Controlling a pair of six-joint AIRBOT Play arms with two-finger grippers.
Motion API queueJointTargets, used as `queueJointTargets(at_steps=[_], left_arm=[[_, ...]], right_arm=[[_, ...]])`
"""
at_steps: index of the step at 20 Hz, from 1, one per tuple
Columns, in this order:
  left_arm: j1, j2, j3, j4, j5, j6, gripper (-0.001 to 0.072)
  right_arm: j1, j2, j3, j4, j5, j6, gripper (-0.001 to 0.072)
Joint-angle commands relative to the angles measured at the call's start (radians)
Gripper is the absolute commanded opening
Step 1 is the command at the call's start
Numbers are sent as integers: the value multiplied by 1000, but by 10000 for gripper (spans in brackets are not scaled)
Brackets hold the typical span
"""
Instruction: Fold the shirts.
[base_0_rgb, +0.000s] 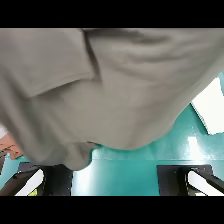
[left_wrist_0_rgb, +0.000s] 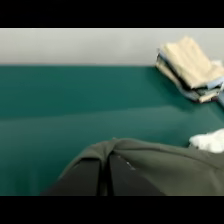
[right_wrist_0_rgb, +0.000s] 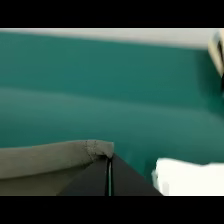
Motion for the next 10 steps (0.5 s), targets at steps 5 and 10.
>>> queueJointTargets(at_steps=[5,10], left_arm=[[-117,-426,-323,39,36,103,27],[-111,-631,-285,35,245,126,27]], right_arm=[[61,-377,-167,-8,14,9,8],[87,-603,-102,-6,-176,13,8]])
